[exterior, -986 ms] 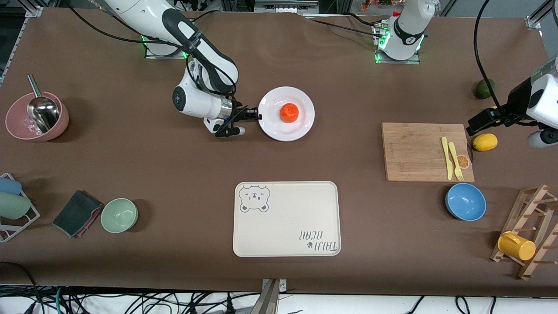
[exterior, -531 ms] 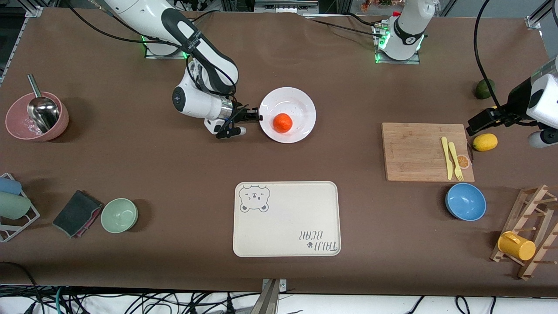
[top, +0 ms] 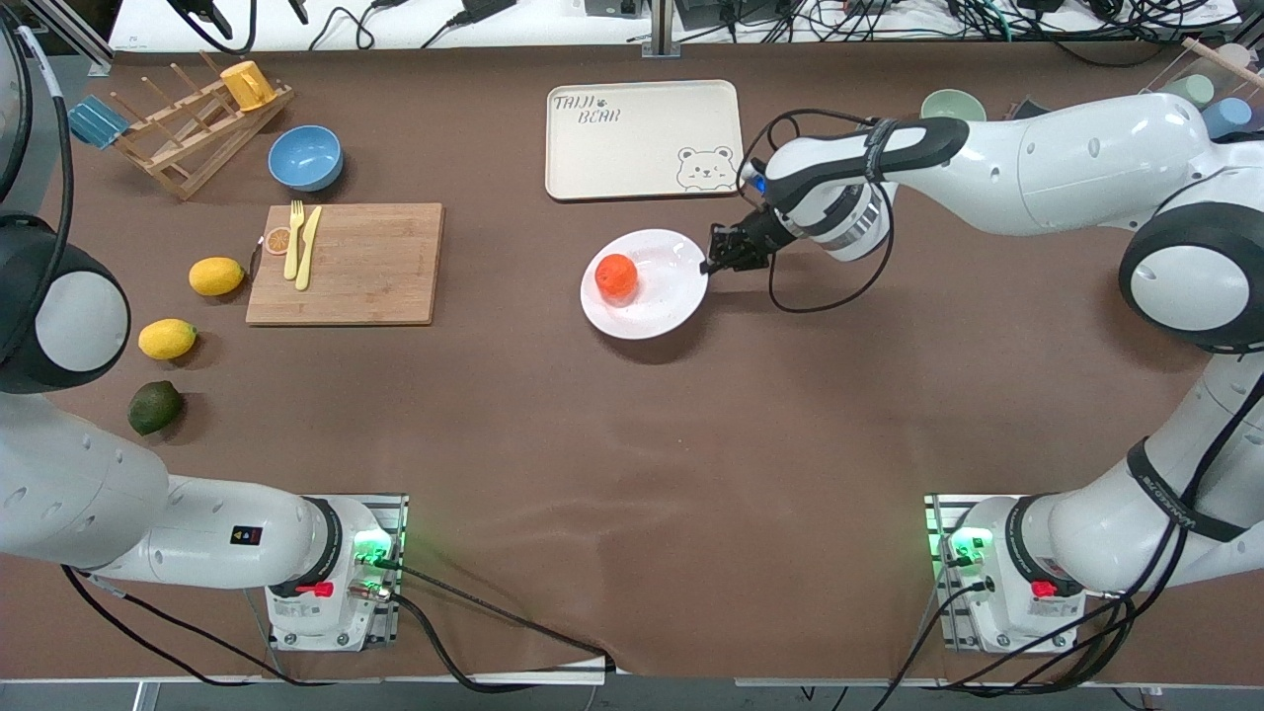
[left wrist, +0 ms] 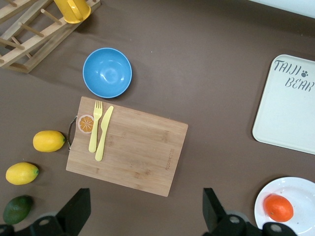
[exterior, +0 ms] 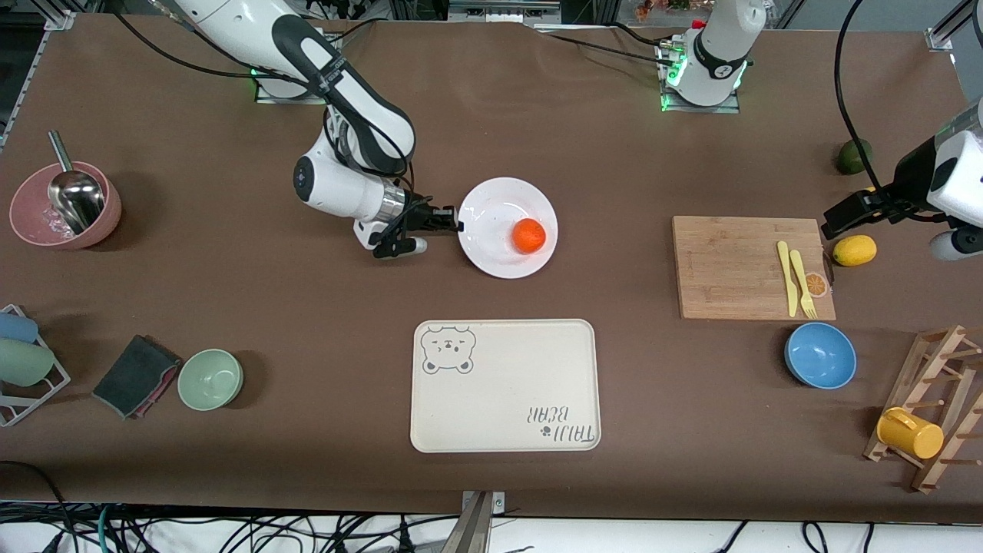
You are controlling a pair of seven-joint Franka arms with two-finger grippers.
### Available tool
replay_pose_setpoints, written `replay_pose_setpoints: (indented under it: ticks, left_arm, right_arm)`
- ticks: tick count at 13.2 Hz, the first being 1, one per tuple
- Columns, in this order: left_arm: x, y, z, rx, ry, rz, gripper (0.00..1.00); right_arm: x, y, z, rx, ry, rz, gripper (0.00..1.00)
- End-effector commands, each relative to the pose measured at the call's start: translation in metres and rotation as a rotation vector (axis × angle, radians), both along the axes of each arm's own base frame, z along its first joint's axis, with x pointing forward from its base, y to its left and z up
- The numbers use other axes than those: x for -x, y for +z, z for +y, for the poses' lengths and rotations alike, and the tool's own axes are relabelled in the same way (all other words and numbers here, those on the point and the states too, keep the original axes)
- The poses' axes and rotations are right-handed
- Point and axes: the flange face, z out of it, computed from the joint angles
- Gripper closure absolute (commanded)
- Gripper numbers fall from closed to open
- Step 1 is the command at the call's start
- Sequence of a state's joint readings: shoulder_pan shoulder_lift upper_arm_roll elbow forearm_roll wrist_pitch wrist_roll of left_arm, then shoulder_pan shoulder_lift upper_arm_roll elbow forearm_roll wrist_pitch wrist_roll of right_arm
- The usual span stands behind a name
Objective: Place orange and plate with both arms
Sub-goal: 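Carry the plate with the orange onto the bear tray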
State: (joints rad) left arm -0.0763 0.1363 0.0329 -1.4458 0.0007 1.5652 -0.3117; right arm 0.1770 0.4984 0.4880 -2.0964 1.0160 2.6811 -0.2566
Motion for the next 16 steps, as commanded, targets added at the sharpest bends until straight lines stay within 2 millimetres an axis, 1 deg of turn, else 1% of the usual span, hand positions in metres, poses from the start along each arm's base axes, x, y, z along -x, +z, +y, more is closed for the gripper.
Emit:
replay_pose_setpoints:
  ticks: [1,4,6,9,10,13,16]
  left_arm:
    - [-0.002,0.004,0.001,0.002,-0.004,0.005,0.00]
    - [-0.002,0.004,0.001,0.002,-0.004,0.005,0.00]
    - [-0.002,0.004,0.001,0.002,-0.004,0.005,0.00]
    - [-0.002,0.004,0.001,0.002,-0.004,0.005,0.00]
    - [-0.002,0.004,0.001,0.002,-0.004,0.005,0.00]
    - [-0.001,0.003,0.001,0.002,-0.004,0.008,0.00]
    - [-0.001,0.003,0.001,0.002,-0.004,0.008,0.00]
  right_arm:
    - [-0.034,0.017,-0.008,-0.052,-0.069,-0.015,1.00]
    - [-0.063,0.037,-0.019,-0.103,-0.105,-0.012,1.00]
    - [-0.081,0.042,-0.024,-0.127,-0.140,-0.011,1.00]
    - [-0.083,0.044,-0.024,-0.136,-0.136,-0.005,1.00]
    - [-0.090,0.047,-0.029,-0.142,-0.149,-0.013,1.00]
    - [-0.120,0.047,-0.026,-0.186,-0.181,-0.028,1.00]
    - [-0.160,0.036,-0.027,-0.238,-0.231,-0.042,1.00]
